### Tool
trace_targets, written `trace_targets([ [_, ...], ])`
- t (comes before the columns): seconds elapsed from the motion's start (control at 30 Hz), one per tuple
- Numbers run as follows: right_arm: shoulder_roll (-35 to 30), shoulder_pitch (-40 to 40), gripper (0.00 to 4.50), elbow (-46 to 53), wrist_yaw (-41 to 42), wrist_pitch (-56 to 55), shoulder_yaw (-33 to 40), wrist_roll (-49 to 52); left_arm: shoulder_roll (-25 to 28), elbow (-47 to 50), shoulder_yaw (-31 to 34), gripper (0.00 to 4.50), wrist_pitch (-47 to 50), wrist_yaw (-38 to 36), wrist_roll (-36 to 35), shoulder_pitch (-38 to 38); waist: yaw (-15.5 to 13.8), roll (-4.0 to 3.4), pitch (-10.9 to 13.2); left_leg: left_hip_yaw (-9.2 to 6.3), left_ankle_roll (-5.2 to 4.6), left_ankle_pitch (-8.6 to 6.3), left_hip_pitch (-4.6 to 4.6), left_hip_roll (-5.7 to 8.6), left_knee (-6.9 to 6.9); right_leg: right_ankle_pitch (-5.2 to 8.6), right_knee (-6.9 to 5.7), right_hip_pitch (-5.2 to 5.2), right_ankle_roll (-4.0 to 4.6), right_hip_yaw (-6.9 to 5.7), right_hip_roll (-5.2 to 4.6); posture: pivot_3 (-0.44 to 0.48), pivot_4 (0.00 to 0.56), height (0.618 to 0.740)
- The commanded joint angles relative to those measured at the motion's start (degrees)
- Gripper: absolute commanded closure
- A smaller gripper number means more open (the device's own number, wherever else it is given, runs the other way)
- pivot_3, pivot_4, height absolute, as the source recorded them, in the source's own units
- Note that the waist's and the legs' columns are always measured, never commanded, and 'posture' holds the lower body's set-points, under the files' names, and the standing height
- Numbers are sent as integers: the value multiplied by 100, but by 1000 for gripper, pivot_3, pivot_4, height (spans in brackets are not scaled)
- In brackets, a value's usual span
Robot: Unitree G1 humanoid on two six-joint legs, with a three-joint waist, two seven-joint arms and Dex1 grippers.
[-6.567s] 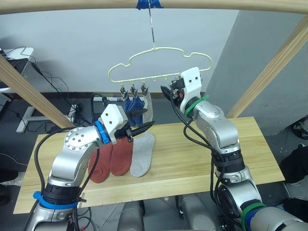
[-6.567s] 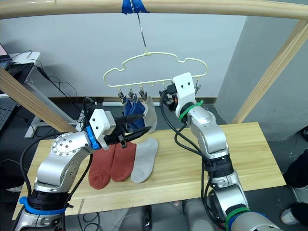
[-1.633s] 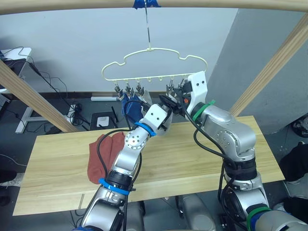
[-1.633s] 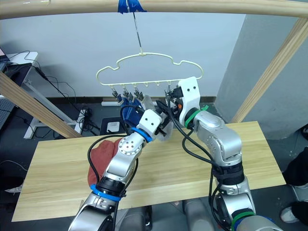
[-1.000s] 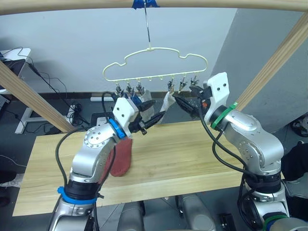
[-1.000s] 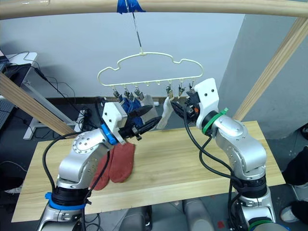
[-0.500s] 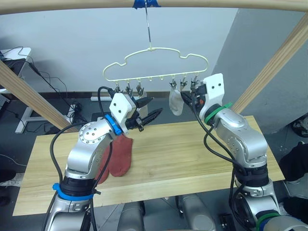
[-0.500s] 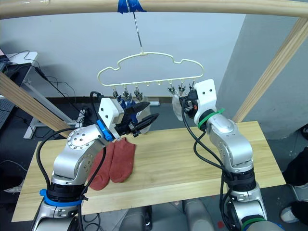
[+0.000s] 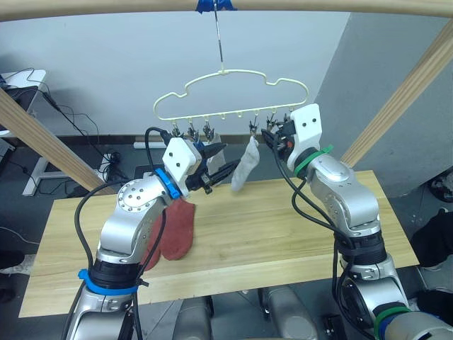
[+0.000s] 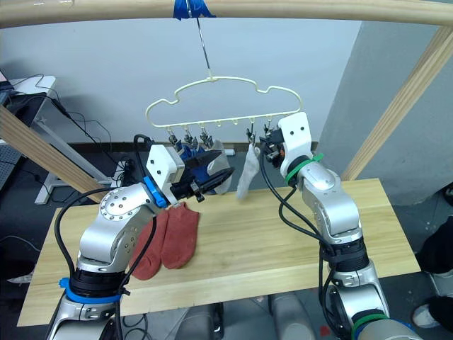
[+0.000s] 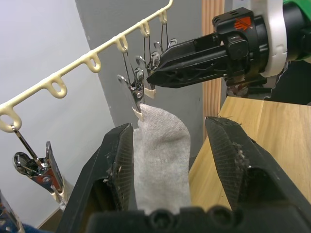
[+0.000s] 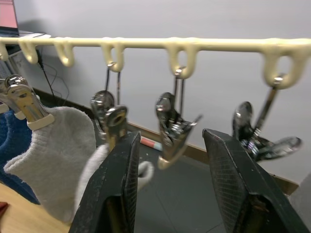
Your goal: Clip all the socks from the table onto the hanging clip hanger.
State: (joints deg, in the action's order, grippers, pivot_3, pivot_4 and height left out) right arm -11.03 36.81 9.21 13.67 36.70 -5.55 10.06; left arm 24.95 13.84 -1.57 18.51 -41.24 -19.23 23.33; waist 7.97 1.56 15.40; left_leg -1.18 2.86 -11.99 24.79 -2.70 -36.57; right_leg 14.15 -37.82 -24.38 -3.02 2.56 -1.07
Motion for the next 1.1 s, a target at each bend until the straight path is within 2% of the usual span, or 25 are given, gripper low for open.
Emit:
trace_targets([
  [0.03, 39, 152, 2373, 2, 60, -254, -66, -117, 21, 129, -4, 1908, -119, -23, 2, 40, 0, 0, 0, 0, 0, 0, 0, 0, 0, 0, -1, 0, 0, 0, 0, -185, 238, 740],
  [1.1, 246, 413, 2373, -707, 211, -826, -63, -468, 15, 107, -33, 1908, -194, -35, 120, -31, -6, 0, 0, 0, 0, 0, 0, 0, -12, -14, -16, 0, 21, 0, 0, -168, 230, 740],
])
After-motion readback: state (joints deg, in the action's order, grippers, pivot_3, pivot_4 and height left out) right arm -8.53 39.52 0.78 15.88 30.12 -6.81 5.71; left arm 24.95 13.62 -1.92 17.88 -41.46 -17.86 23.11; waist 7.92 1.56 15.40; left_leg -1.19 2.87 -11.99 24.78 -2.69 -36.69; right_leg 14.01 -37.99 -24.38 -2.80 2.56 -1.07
